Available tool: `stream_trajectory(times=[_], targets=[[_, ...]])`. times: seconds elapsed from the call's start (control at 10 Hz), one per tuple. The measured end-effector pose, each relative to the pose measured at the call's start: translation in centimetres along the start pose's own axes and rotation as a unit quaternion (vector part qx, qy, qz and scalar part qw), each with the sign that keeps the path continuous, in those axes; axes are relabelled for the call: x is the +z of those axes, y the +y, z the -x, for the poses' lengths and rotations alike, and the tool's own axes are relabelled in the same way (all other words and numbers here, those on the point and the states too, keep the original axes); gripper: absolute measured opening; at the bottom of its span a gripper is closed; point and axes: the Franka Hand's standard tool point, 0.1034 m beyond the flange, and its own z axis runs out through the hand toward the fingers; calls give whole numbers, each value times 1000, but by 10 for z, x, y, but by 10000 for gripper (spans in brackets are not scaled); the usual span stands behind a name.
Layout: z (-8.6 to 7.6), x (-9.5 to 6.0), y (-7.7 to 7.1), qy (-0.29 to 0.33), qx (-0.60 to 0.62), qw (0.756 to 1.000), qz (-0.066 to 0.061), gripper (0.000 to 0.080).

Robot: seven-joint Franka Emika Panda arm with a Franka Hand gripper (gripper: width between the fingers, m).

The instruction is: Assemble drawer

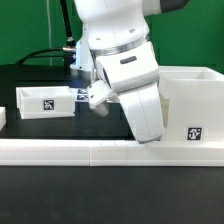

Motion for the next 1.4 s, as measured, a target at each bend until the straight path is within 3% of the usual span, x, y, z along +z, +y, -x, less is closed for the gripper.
stream_trajectory(times=[0.1,0.3,0.7,0.8,1.0,1.2,1.4], targets=[[12,-6,0,-3,-8,1000,1,648],[26,-27,-3,-12,2,1000,18,648],[49,-54,-45,-35,25,998,35,648],[59,-60,-63,-42,34,998,36,648],[75,-68,-81,-45,45,997,31,648],[74,-76,-78,-47,50,997,23,648],[76,-72,-81,-45,76,996,23,648]])
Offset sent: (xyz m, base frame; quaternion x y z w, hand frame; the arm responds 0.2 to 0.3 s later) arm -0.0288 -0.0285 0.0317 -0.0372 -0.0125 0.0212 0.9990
